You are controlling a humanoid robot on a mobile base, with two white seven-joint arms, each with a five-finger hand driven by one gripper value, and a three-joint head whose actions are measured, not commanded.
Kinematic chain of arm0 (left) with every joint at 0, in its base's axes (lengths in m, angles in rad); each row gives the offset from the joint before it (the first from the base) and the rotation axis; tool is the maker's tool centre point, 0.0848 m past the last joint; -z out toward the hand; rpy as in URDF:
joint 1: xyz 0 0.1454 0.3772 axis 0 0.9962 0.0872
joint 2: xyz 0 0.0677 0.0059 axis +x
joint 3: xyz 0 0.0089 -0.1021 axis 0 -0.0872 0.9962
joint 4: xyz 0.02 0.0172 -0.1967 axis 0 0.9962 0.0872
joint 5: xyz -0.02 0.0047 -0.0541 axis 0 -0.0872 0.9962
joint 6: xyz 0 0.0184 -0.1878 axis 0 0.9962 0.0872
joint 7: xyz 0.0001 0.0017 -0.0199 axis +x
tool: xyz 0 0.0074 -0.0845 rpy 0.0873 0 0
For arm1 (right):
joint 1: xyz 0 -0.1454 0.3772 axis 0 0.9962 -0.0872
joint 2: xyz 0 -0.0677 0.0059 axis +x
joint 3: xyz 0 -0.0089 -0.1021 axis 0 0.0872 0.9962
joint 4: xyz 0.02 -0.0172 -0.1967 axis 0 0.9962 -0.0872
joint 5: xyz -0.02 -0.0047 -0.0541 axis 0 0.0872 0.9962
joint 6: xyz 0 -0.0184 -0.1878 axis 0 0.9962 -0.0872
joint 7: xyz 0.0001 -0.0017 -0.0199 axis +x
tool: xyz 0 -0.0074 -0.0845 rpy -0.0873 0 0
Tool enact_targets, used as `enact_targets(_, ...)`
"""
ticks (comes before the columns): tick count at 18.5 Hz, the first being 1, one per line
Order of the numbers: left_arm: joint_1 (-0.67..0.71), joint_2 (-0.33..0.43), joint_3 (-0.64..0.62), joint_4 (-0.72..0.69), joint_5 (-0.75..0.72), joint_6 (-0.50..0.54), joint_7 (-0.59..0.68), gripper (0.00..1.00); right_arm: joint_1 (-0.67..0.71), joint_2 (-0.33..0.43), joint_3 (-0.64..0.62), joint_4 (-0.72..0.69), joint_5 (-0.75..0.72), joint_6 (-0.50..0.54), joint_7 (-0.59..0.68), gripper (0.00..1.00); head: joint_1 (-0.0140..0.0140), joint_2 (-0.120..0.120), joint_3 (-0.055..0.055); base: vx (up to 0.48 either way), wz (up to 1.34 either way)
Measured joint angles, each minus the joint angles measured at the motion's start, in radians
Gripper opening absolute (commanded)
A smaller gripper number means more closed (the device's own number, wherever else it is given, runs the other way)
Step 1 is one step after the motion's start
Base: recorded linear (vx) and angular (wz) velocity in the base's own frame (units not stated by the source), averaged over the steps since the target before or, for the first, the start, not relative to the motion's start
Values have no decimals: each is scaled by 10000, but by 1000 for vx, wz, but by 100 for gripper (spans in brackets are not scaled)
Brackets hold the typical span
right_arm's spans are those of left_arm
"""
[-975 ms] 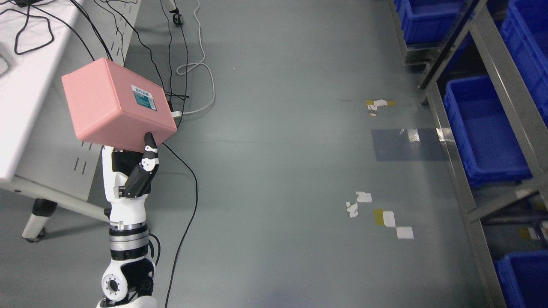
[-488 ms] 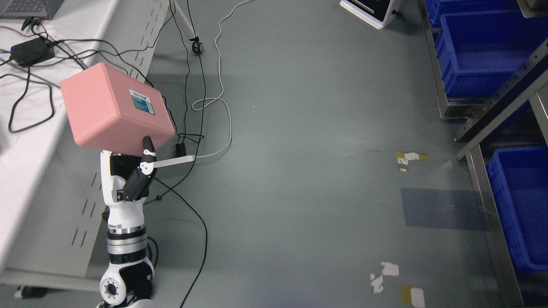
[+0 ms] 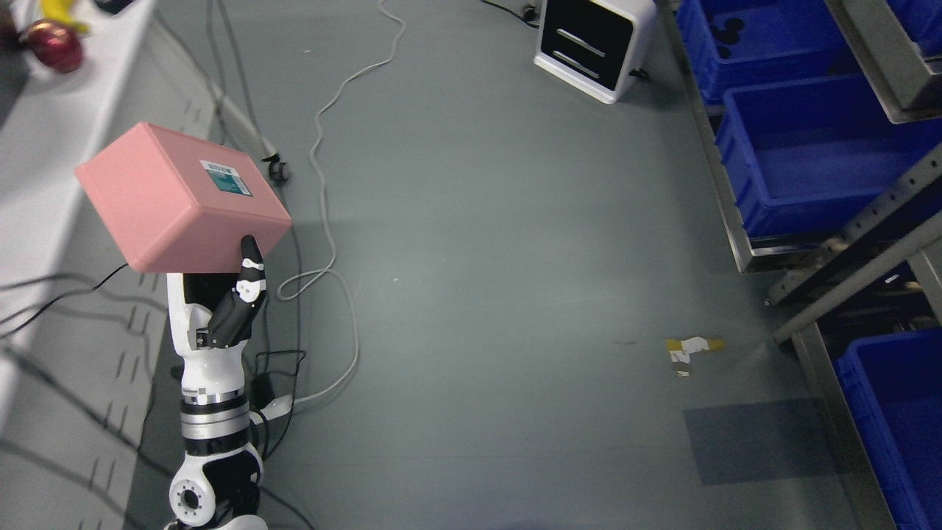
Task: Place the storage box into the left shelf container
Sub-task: 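Hold the pink box up in the left hand while turning to the shelf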
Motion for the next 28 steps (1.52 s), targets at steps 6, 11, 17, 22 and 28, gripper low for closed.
enact_targets(6,264,0,-51,-1,-87,-18,0,7,0,0,0,0,0,19,-81,100,0,0,0,362,-1169)
enact_targets(11,781,-1,-356,105,-604,34,-356,7,5,0,-1,0,0,23,-89,100,0,0,0,215,-1458)
enact_targets(17,1388,0,-547,409,-1049,-182,-739,7,1,0,-1,1,0,24,-125,100,0,0,0,149,-1096)
enact_targets(22,1591,-1,-543,618,-1179,-218,-777,7,1,0,-2,1,0,54,-96,100,0,0,0,106,-638)
enact_targets(28,1621,-1,-541,857,-1224,63,-790,7,0,0,-1,1,0,54,-73,100,0,0,0,66,-316)
